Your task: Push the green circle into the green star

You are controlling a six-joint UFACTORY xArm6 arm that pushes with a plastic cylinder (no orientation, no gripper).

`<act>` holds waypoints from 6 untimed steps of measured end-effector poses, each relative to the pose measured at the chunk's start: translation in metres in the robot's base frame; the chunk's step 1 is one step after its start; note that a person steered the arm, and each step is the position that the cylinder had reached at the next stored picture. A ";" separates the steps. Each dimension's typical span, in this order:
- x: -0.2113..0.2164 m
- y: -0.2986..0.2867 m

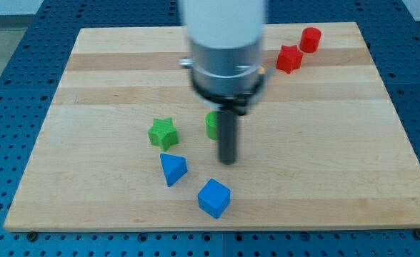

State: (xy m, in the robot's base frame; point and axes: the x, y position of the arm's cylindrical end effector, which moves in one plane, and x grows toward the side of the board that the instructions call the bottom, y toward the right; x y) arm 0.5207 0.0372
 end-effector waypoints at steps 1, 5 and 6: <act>-0.020 0.034; -0.072 -0.077; -0.057 -0.063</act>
